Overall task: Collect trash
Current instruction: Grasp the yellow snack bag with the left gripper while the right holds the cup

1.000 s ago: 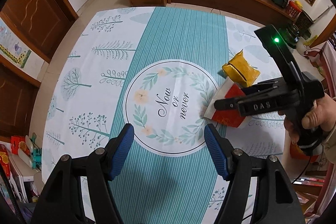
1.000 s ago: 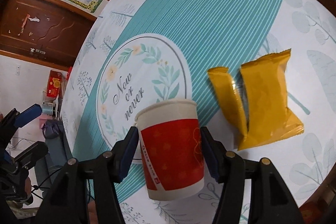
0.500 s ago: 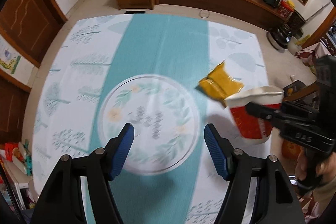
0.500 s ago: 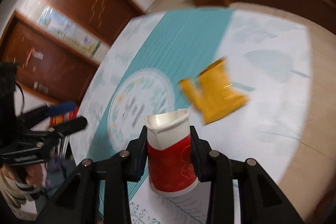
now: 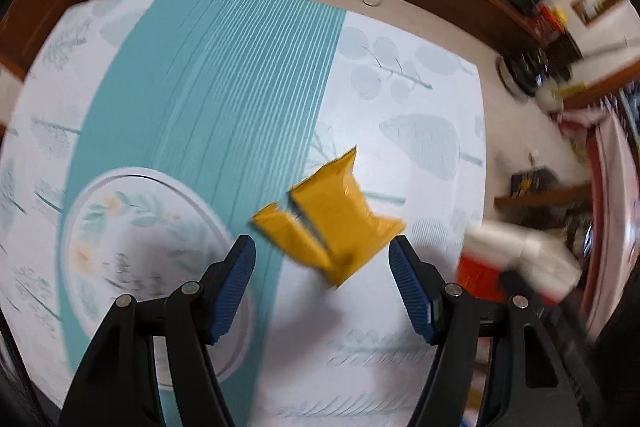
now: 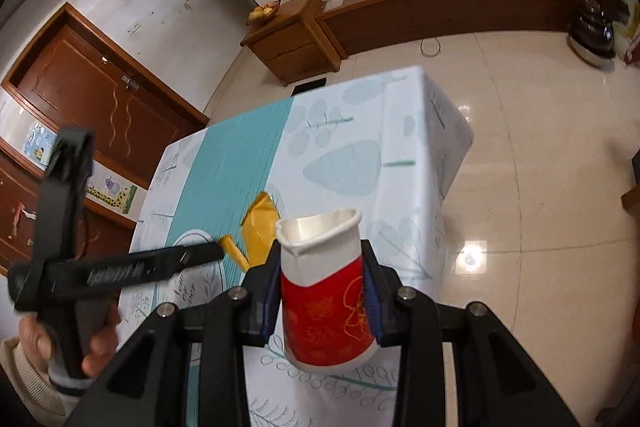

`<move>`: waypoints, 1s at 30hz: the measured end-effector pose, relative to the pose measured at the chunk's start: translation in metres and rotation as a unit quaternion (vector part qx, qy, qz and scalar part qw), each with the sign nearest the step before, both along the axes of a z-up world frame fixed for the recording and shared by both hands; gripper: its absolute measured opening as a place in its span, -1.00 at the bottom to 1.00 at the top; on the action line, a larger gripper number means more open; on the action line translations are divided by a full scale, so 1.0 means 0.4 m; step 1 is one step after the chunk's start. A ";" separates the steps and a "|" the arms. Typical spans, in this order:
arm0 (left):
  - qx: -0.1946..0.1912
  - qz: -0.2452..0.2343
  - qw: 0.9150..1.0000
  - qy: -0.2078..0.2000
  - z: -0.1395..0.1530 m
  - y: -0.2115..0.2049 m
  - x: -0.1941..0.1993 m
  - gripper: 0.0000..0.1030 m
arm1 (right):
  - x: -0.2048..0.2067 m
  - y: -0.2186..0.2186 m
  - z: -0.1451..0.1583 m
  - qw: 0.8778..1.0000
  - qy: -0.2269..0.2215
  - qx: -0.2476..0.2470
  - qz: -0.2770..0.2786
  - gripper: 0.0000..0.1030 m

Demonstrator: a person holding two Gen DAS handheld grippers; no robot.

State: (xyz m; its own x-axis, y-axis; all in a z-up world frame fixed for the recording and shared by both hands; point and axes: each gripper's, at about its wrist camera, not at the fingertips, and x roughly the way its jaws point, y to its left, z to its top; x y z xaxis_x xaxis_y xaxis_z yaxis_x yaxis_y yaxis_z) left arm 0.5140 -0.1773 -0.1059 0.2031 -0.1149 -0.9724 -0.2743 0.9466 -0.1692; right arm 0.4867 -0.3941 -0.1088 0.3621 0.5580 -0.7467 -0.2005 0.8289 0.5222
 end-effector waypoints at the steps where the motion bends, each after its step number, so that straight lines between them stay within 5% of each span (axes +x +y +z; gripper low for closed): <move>1: -0.002 0.009 1.000 0.001 -0.009 0.001 0.005 0.31 | -0.003 0.012 -0.008 1.000 0.003 0.001 0.003 -0.33; 15: 0.025 0.064 0.997 0.039 -0.111 -0.030 0.045 0.31 | -0.031 -0.003 -0.044 1.000 0.013 0.013 0.020 -0.33; 22: -0.005 0.071 0.996 0.051 -0.128 -0.035 0.043 0.28 | -0.053 0.009 -0.046 0.999 0.020 0.023 0.029 -0.33; 25: 0.013 0.060 0.997 0.041 -0.122 -0.039 0.028 -0.36 | -0.072 0.017 -0.049 0.999 0.025 0.025 0.031 -0.33; 30: -0.009 0.035 0.999 0.041 -0.119 -0.031 -0.015 -0.63 | -0.117 0.028 -0.051 0.998 0.035 0.031 0.029 -0.33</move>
State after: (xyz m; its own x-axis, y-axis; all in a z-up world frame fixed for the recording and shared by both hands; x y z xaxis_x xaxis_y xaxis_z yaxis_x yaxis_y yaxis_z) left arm 0.5080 -0.1899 -0.1534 0.1312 -0.1215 -0.9839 -0.3530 0.9217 -0.1609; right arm 0.4397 -0.3831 -0.1292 0.2755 0.6232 -0.7319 -0.2088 0.7820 0.5873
